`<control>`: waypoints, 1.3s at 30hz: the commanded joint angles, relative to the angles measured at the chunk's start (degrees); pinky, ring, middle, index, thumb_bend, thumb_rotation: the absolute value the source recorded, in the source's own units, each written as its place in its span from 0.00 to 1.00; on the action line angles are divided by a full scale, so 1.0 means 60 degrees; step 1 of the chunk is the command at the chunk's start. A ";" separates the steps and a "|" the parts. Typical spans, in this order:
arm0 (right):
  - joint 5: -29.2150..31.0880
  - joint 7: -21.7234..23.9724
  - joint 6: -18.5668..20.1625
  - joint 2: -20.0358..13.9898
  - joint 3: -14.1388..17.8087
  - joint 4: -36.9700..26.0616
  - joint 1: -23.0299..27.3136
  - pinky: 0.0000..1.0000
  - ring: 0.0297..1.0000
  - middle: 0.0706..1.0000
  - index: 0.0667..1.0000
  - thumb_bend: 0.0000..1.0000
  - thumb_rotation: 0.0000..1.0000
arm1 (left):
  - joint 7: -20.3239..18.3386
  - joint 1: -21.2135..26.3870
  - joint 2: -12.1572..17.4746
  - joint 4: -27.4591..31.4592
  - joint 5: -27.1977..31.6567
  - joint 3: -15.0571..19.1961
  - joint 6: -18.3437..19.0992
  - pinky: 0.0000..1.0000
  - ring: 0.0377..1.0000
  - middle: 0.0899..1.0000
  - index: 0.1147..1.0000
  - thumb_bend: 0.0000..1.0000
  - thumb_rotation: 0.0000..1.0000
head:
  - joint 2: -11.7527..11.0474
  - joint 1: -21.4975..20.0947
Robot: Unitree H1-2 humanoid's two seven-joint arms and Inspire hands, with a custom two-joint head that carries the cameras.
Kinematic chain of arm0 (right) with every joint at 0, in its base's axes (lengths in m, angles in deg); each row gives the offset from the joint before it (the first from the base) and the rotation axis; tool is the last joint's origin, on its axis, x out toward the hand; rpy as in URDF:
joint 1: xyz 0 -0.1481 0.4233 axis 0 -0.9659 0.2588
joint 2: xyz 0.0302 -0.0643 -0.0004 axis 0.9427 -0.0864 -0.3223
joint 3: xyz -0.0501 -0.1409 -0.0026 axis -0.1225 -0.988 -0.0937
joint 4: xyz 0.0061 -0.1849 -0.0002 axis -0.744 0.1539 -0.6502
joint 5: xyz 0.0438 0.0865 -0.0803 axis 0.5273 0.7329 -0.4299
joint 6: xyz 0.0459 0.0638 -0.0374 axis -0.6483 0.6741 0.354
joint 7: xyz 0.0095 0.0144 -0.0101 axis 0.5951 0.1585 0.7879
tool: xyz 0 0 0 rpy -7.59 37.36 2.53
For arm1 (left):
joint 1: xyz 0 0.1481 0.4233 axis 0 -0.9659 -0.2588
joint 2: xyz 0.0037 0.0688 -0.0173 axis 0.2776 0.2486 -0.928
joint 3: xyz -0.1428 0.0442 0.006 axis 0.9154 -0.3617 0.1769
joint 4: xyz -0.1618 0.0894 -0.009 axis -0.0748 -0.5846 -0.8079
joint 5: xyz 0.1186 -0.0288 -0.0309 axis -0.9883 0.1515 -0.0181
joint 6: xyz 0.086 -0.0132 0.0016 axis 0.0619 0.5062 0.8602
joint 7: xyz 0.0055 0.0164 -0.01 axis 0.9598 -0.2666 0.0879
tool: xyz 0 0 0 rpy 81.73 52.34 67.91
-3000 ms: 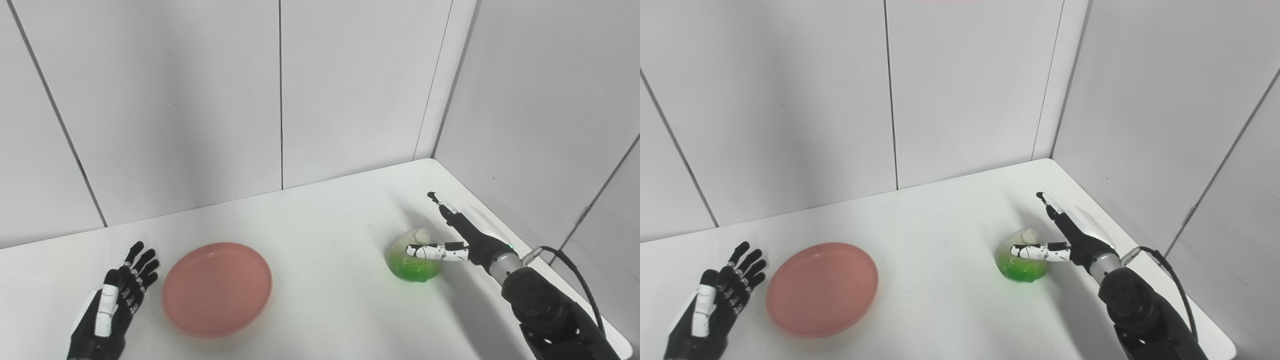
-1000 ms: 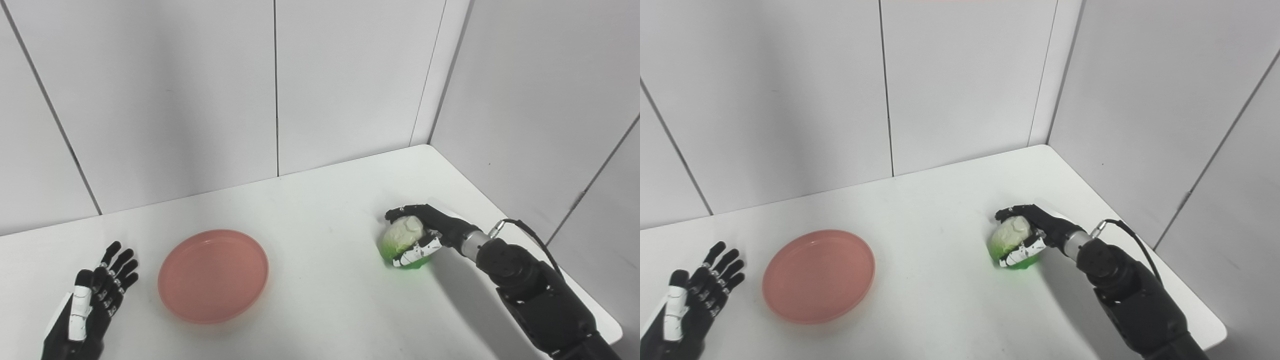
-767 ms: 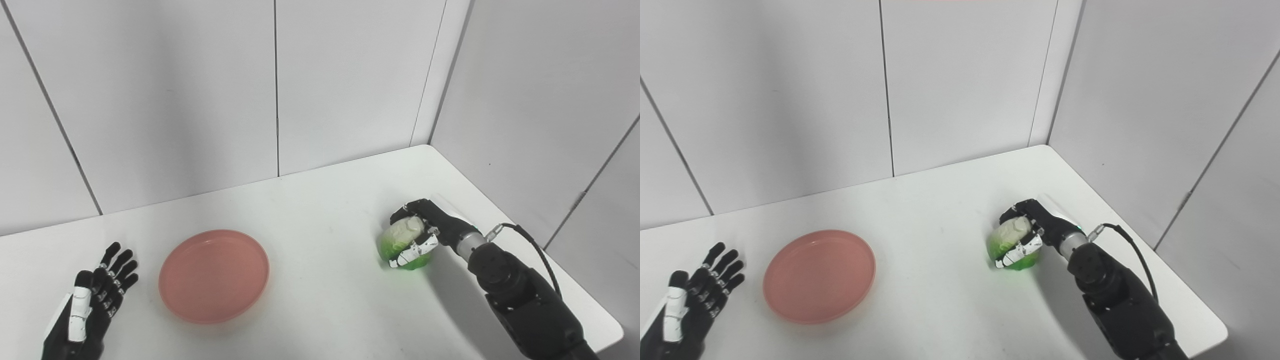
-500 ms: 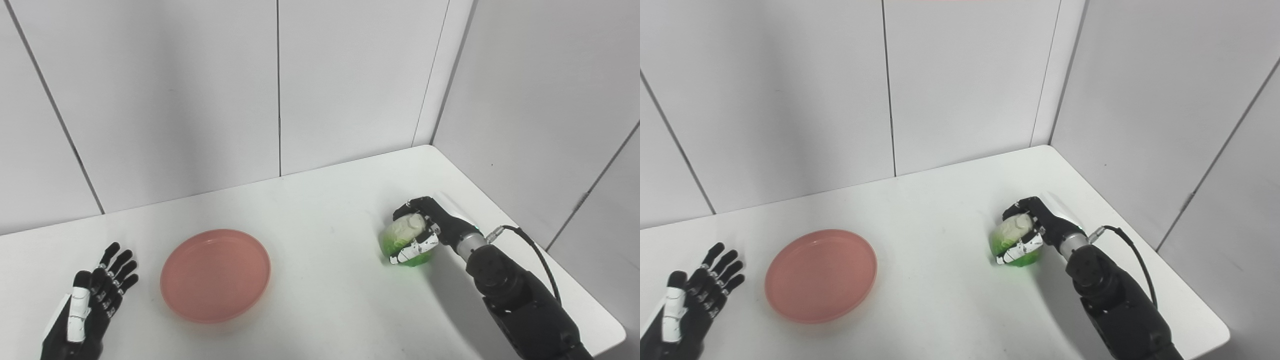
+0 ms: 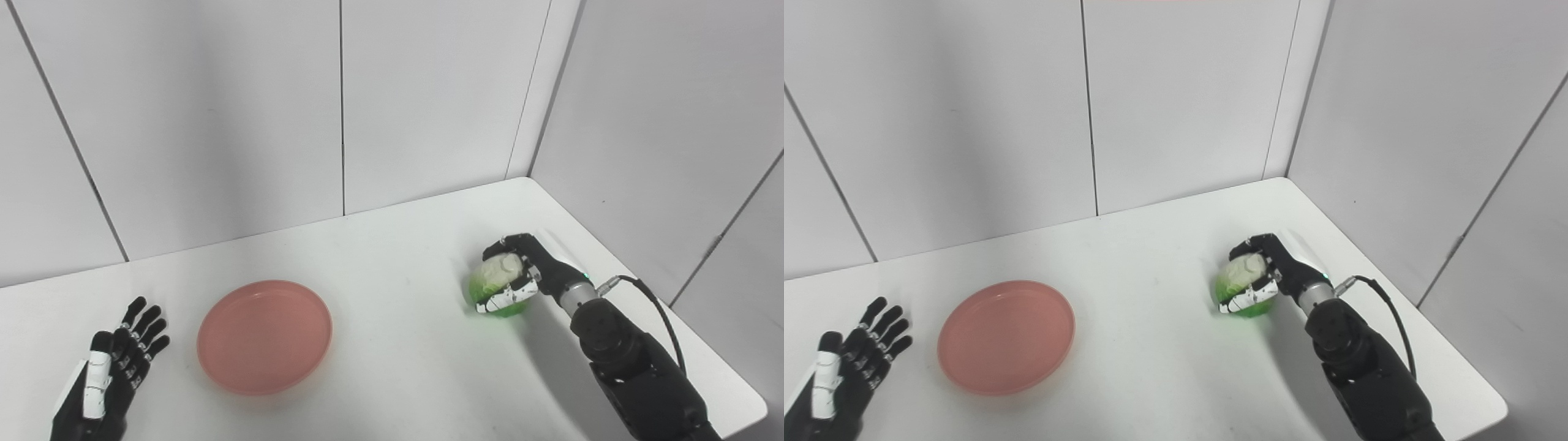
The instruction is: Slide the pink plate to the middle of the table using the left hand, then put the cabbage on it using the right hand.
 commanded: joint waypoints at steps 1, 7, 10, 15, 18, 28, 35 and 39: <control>0.0066 -0.0064 -0.0413 -0.0307 0.0192 -0.0489 0.0524 0.38 0.42 0.42 0.49 0.52 0.00 | 0.0227 -0.0458 0.0023 -0.0271 -0.0236 -0.0113 0.0884 0.99 0.97 0.98 0.98 0.92 0.98 | -0.0010 0.0076; -0.0032 0.0312 0.0155 -0.0305 0.0052 -0.1176 0.0944 0.40 0.43 0.42 0.48 0.53 0.00 | 0.0382 -0.0509 -0.0060 -0.0158 -0.0297 -0.0275 0.0809 0.98 0.97 0.97 0.97 0.91 0.99 | -0.0025 0.0325; 0.0021 0.0533 0.0262 -0.0278 0.0002 -0.1333 0.1150 0.39 0.43 0.42 0.48 0.53 0.00 | 0.0512 -0.0539 -0.0151 -0.0101 -0.0318 -0.0357 0.0775 0.98 0.97 0.97 0.97 0.91 0.97 | -0.0031 0.0494; -0.0060 0.0863 0.0255 -0.0230 -0.0315 -0.1535 0.1571 0.39 0.43 0.41 0.48 0.53 0.00 | 0.0812 -0.0592 -0.0282 0.0115 -0.0475 -0.0527 0.0918 0.97 0.96 0.96 0.96 0.91 0.98 | -0.0046 0.0880; -0.0164 0.1076 0.0284 -0.0158 -0.0645 -0.1615 0.1909 0.39 0.43 0.42 0.48 0.53 0.00 | 0.0915 -0.0600 -0.0376 0.0187 -0.0566 -0.0622 0.0945 0.99 0.97 0.97 0.97 0.91 0.98 | -0.0060 0.1277; -0.0028 0.1641 -0.0150 0.0710 -0.1921 -0.1091 0.3148 0.36 0.40 0.42 0.49 0.52 0.00 | 0.1512 -0.0590 -0.0869 0.0542 -0.0771 -0.0942 0.1342 1.00 0.98 0.98 0.98 0.87 1.00 | -0.0132 0.2518; 0.0063 0.1952 -0.0391 0.1456 -0.2677 -0.0433 0.3795 0.36 0.40 0.41 0.49 0.52 0.00 | 0.1843 -0.0481 -0.1249 0.0575 -0.0967 -0.1140 0.1486 1.00 1.00 1.00 1.00 0.87 1.00 | -0.0166 0.3456; 0.0040 0.2056 -0.0771 0.1840 -0.3076 -0.0013 0.4086 0.37 0.41 0.42 0.49 0.52 0.00 | 0.2028 -0.0416 -0.1417 0.0590 -0.1097 -0.1257 0.1591 1.00 1.00 1.00 1.00 0.87 1.00 | -0.0193 0.3889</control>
